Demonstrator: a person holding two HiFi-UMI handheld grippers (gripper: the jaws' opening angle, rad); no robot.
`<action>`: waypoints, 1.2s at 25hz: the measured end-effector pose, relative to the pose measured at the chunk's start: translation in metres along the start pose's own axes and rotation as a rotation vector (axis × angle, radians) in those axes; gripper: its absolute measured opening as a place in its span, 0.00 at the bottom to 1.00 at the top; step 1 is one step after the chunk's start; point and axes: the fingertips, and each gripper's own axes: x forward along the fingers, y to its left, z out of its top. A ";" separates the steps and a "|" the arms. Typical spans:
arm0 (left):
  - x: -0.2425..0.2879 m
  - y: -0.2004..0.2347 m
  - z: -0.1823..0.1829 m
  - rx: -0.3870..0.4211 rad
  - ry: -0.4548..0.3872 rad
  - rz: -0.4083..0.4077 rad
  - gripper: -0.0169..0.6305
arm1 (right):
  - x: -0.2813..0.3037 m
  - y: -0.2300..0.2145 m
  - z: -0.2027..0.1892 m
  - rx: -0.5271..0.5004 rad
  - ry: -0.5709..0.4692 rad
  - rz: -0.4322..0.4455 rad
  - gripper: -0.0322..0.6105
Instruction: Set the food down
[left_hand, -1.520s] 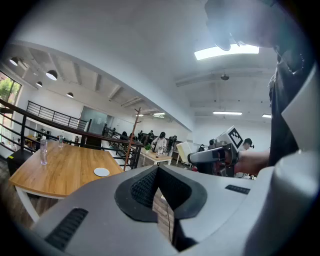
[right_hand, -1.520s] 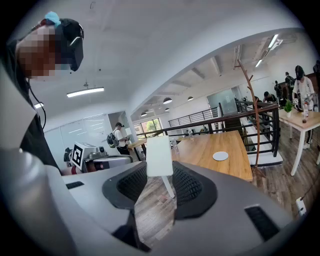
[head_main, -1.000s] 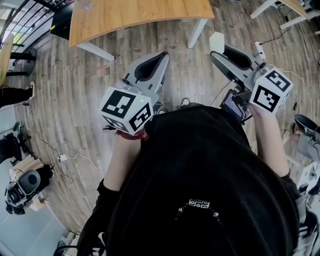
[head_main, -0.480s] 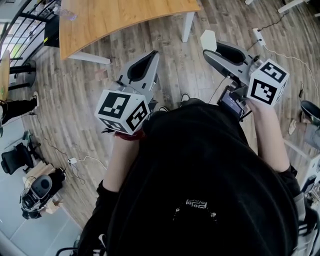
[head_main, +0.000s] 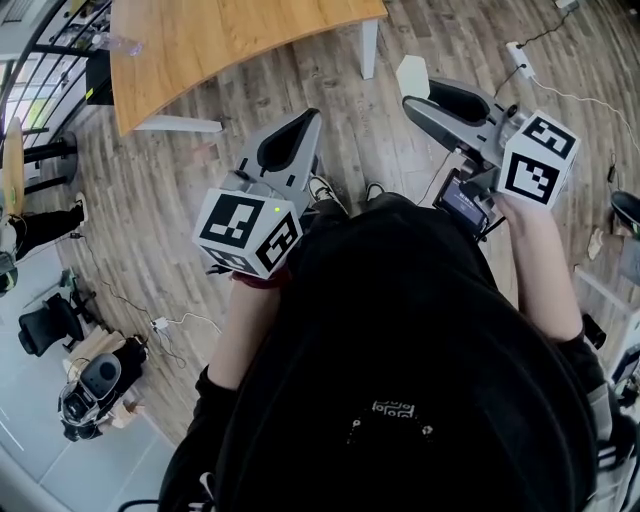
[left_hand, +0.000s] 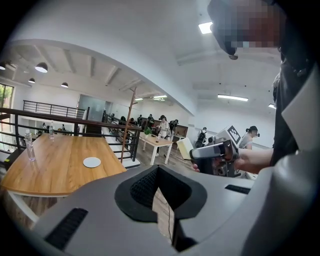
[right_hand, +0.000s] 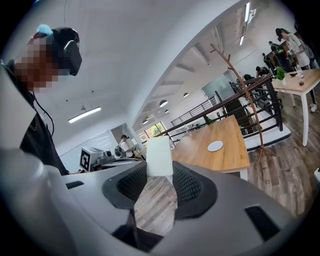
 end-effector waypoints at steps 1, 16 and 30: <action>0.003 0.003 0.000 -0.002 0.000 -0.005 0.02 | 0.001 -0.003 0.001 0.002 0.001 -0.004 0.31; 0.034 0.054 0.051 0.036 -0.087 -0.140 0.02 | 0.037 -0.009 0.061 -0.053 -0.053 -0.111 0.31; 0.029 0.135 0.073 0.048 -0.107 -0.184 0.02 | 0.111 -0.010 0.100 -0.059 -0.068 -0.168 0.31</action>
